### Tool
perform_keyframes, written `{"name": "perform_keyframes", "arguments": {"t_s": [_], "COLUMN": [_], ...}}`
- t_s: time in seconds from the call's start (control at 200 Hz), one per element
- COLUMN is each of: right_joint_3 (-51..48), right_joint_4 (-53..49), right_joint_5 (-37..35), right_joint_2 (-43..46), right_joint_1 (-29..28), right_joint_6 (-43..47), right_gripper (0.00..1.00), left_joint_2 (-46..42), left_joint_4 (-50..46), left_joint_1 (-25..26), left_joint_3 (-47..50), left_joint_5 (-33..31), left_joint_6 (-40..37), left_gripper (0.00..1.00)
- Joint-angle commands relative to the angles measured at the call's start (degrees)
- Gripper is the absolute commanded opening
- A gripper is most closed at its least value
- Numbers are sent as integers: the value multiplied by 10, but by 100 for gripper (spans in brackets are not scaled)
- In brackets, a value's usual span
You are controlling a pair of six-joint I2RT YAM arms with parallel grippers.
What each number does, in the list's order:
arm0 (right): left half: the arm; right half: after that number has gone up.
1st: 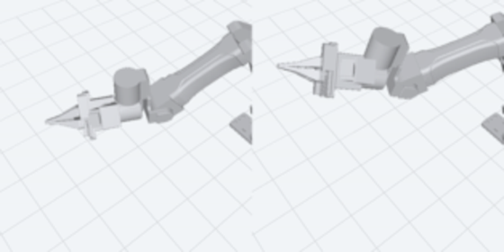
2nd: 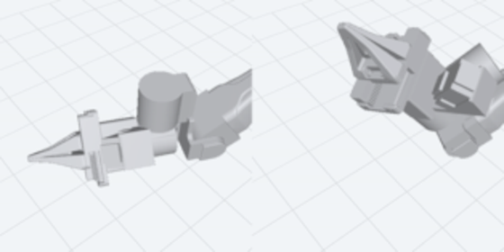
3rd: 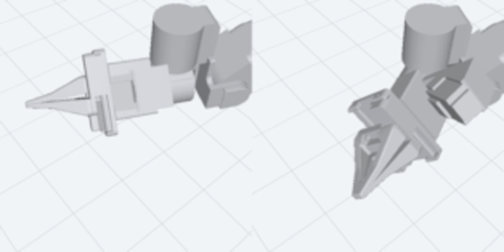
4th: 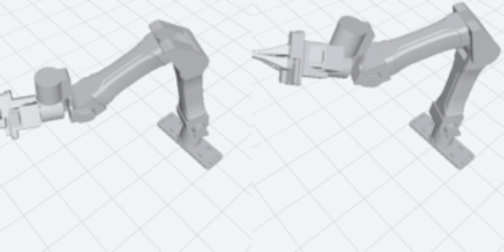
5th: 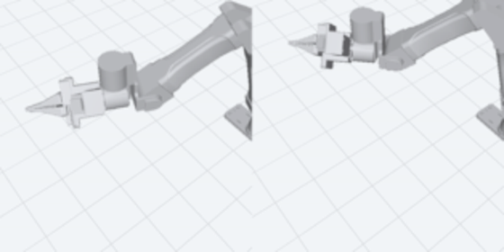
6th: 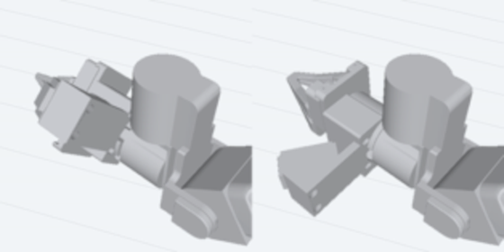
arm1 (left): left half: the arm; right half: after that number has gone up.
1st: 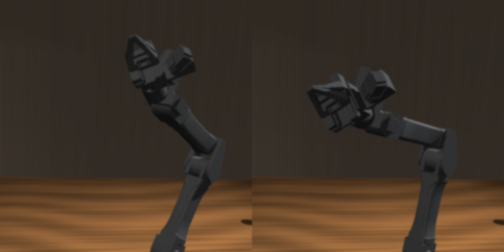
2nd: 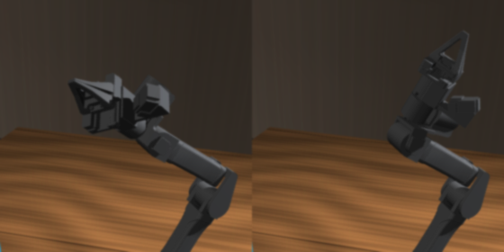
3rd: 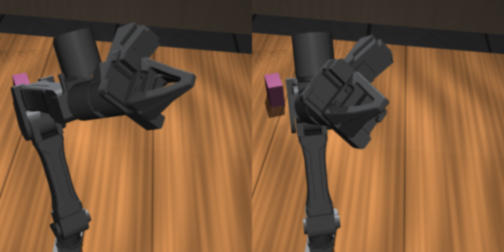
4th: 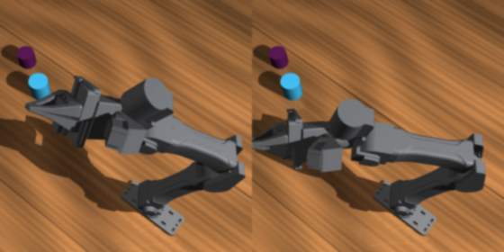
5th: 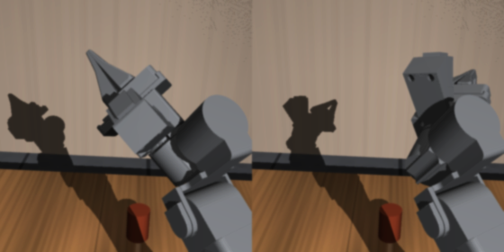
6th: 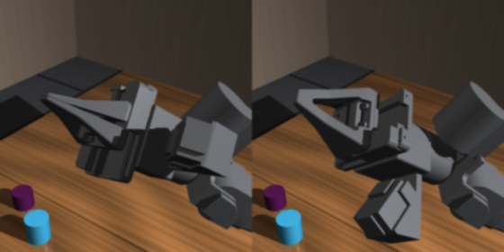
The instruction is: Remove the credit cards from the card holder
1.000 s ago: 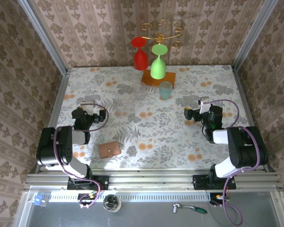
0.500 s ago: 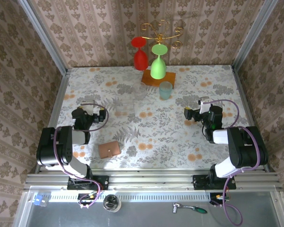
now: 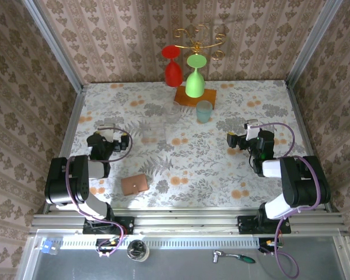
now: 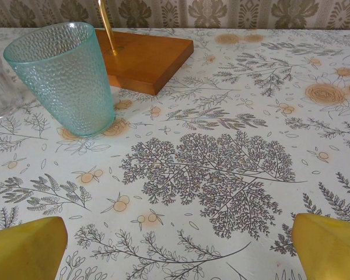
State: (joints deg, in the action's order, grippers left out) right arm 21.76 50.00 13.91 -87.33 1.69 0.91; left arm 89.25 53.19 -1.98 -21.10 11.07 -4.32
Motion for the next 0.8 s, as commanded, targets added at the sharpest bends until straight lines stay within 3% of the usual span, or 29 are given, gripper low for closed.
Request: {"name": "perform_keyframes", "arguments": {"t_s": [0.0, 0.24, 0.515, 0.795], "right_joint_3": [2, 2, 43, 72], "right_joint_4": [13, 12, -95, -199], "right_joint_5": [-6, -19, -52, -79], "right_joint_2": [-2, 0, 42, 99], "right_joint_1": [3, 2, -2, -9], "right_joint_6": [-2, -4, -12, -10], "right_gripper": [100, 100, 100, 100], "left_joint_2": [1, 0, -31, -107], "left_joint_4": [13, 13, 10, -99], "left_joint_1": [-4, -5, -2, 34], "left_joint_3": [-5, -4, 8, -18], "left_joint_5": [12, 12, -14, -113], "left_joint_6": [2, 2, 9, -2], "left_gripper": [100, 100, 100, 100]}}
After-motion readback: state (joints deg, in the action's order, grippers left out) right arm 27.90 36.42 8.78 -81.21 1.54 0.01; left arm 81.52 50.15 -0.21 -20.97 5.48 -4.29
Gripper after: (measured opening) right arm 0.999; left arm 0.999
